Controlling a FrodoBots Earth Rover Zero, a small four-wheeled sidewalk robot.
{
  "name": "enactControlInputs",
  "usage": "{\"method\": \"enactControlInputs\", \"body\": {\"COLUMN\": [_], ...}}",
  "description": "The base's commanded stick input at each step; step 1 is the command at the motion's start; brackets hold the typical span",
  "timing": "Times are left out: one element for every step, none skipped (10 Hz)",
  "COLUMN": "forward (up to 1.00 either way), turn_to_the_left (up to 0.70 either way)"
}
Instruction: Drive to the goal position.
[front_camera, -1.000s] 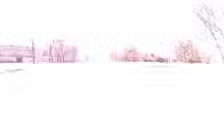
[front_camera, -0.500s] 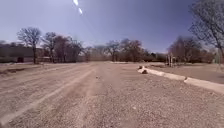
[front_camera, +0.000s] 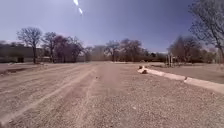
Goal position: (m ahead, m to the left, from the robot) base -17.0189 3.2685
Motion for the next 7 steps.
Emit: {"method": "enactControlInputs", "body": {"forward": [0.00, 0.00, 0.00, 0.00, 0.00, 0.00, 0.00], "turn_to_the_left": [0.45, 0.45, 0.45, 0.45, 0.45, 0.45, 0.45]}}
